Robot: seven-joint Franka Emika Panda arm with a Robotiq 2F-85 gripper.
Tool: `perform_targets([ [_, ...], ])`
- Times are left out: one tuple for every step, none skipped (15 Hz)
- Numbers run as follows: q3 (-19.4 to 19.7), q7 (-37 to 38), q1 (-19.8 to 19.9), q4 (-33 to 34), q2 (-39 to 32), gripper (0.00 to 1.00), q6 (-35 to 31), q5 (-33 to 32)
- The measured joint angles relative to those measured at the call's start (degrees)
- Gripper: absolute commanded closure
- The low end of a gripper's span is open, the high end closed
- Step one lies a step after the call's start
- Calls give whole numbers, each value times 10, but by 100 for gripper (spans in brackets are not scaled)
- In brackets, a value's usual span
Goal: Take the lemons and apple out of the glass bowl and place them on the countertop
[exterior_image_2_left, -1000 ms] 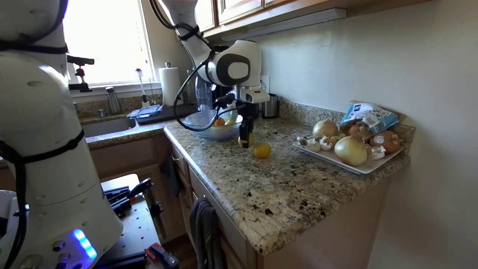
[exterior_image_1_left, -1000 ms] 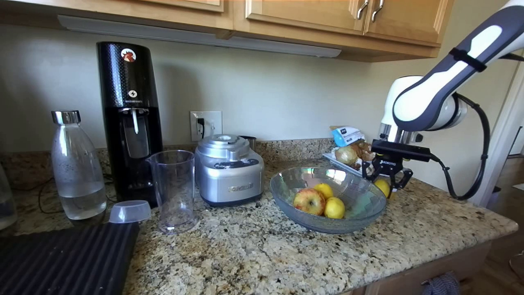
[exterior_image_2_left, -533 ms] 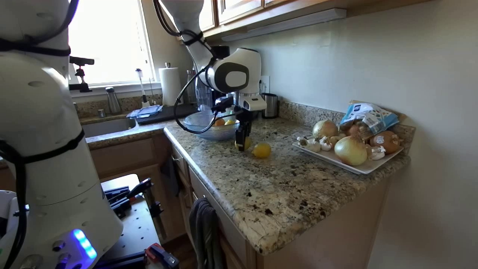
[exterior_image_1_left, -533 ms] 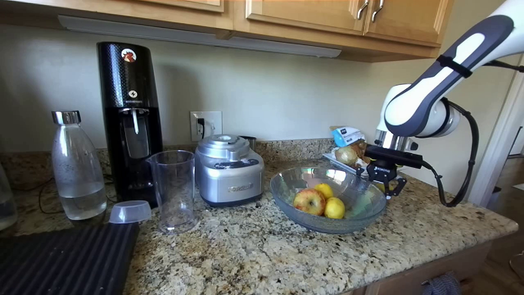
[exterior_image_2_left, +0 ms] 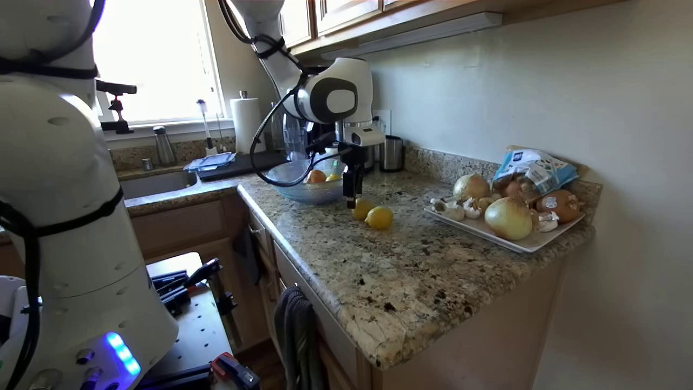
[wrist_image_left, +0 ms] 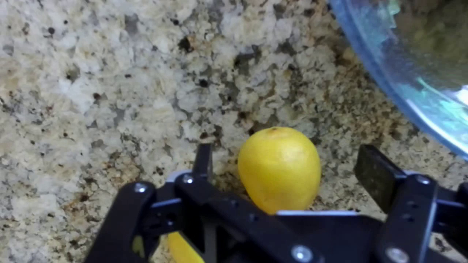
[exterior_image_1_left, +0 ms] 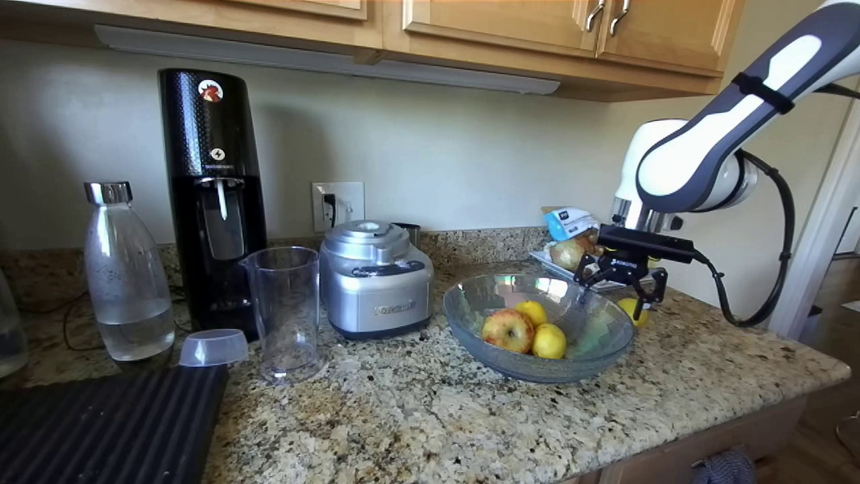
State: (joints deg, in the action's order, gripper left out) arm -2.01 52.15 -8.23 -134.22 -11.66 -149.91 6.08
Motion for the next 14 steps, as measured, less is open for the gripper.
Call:
perform_targets([
  [0, 4, -3, 0, 10, 0, 0, -11],
  [0, 12, -7, 0, 22, 0, 1, -25],
  [0, 22, -11, 0, 33, 0, 1, -43],
  [-1, 33, -15, 1, 45, 0, 2, -64],
  [-2, 46, -18, 1, 57, 0, 4, -87],
  [-4, 61, -20, 2, 70, 0, 6, -112],
  [-8, 73, -22, 4, 82, 0, 10, -134],
  [-13, 81, -23, 8, 92, 0, 15, -152],
  [-22, 82, -23, 13, 102, 0, 23, -159],
  [-33, 75, -23, 19, 109, 0, 32, -157],
  [-46, 57, -24, 25, 114, 0, 41, -147],
  [-59, 24, -25, 33, 115, 0, 48, -126],
  [-70, -12, -28, 42, 114, 0, 55, -105],
  [-79, -48, -32, 51, 112, 0, 64, -83],
])
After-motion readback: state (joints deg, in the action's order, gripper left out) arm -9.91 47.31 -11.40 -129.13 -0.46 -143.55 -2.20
